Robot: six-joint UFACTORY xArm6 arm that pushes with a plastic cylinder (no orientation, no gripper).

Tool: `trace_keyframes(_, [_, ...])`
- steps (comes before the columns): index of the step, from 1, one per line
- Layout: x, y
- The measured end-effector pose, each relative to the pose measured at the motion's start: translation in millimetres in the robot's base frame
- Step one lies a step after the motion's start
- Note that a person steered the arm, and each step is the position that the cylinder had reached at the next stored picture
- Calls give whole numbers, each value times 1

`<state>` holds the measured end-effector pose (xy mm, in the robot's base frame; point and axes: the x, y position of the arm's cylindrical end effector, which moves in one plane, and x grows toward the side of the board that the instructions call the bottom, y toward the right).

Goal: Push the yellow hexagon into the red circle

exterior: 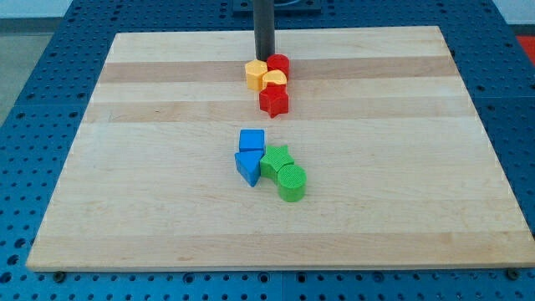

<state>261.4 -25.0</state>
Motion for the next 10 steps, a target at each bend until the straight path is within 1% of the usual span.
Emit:
trace_keyframes(1, [0,-13])
trace_keyframes(2, [6,-66])
trace_keyframes(3, [49,-66])
trace_keyframes(4, [59,-66])
trace_keyframes(6, [55,-65])
trace_keyframes(7, [55,-44])
trace_keyframes(10, [55,64])
